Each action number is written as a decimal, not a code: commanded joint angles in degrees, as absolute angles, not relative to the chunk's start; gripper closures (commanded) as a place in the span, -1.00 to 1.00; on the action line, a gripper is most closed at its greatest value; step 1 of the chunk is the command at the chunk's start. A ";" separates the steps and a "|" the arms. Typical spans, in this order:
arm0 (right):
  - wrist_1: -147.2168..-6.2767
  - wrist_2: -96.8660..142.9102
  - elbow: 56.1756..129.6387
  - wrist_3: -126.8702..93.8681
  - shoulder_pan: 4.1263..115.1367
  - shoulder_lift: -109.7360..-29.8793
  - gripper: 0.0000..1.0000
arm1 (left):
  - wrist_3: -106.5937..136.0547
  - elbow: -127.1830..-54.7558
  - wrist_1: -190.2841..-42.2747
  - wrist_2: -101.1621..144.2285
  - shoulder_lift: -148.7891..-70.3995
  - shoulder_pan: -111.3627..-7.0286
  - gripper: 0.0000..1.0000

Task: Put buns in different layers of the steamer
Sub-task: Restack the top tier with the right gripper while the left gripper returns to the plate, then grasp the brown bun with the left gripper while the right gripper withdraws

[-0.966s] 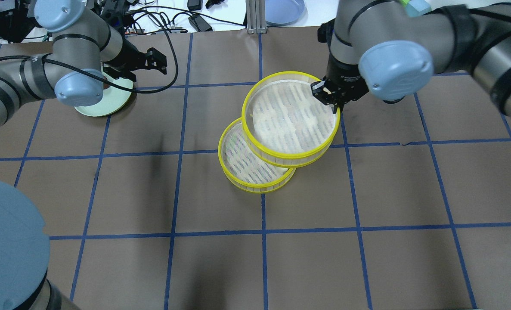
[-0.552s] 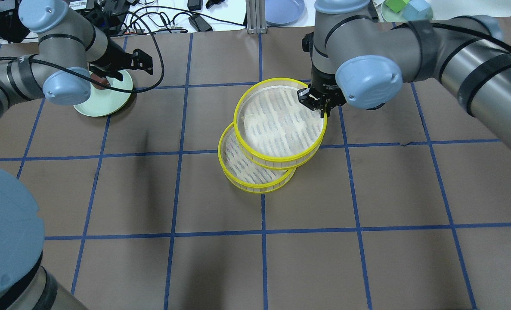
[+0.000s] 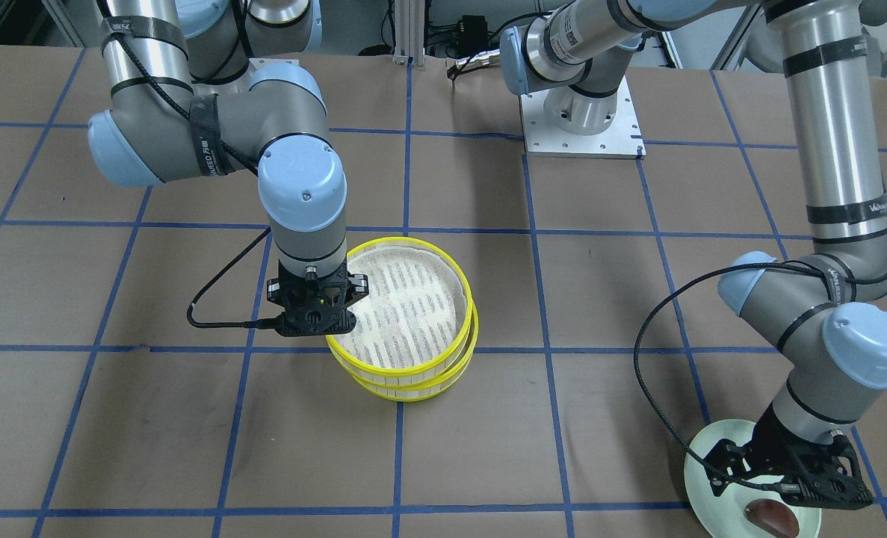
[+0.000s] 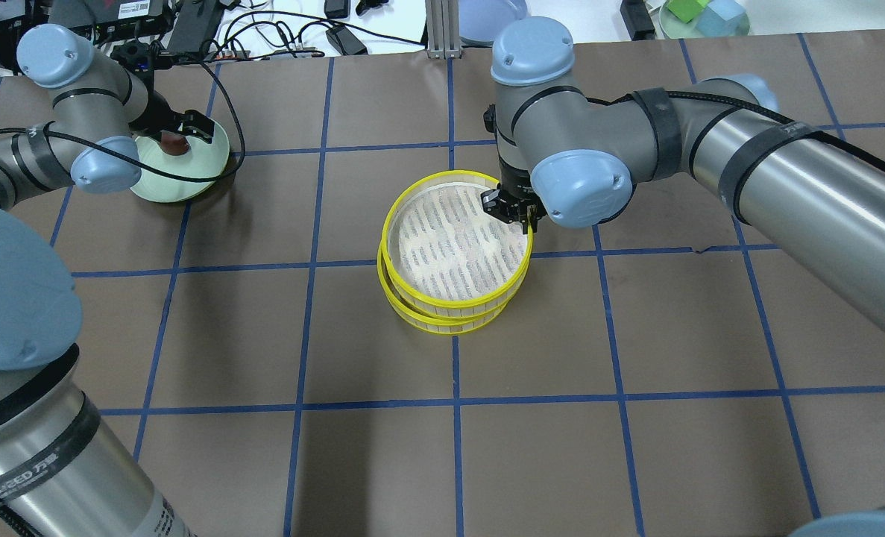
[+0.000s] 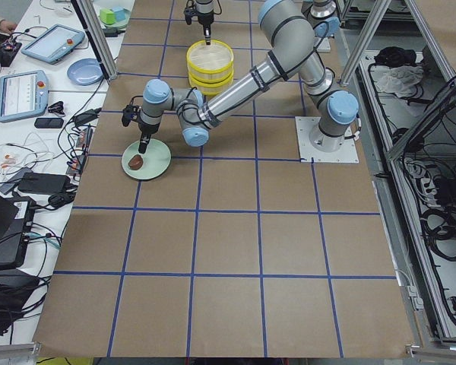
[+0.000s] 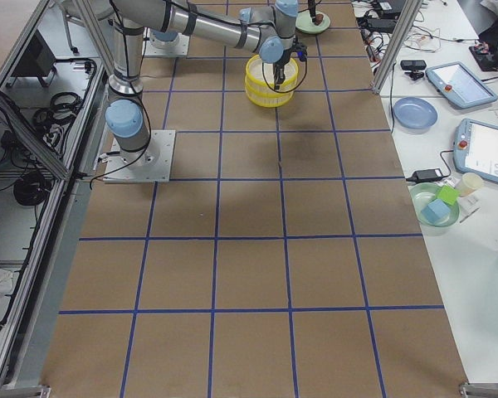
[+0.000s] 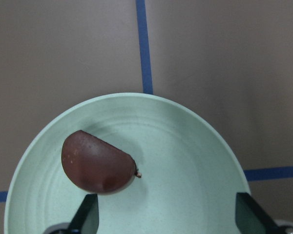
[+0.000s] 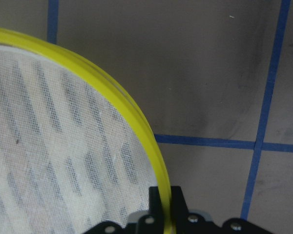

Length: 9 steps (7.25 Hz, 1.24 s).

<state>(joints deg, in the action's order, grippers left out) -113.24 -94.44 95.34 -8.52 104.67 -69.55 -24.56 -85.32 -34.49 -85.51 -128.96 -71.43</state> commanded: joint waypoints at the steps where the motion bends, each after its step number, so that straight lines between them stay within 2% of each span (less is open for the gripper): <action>1: -113.82 -93.96 95.62 -8.53 105.20 -69.52 1.00 | -34.50 -83.33 -31.82 -85.52 -132.18 -69.89 -0.95; 7: -114.52 -93.78 95.71 -13.18 105.56 -68.99 1.00 | -42.54 -81.83 -31.90 -85.17 -134.12 -67.94 -0.93; 8: -114.43 -93.78 95.71 -13.18 105.56 -68.99 1.00 | -42.45 -81.83 -31.90 -83.86 -134.21 -67.94 -0.88; 9: -114.43 -93.87 95.71 -13.97 105.56 -68.91 1.00 | -42.45 -81.83 -31.90 -82.72 -134.30 -67.94 -0.66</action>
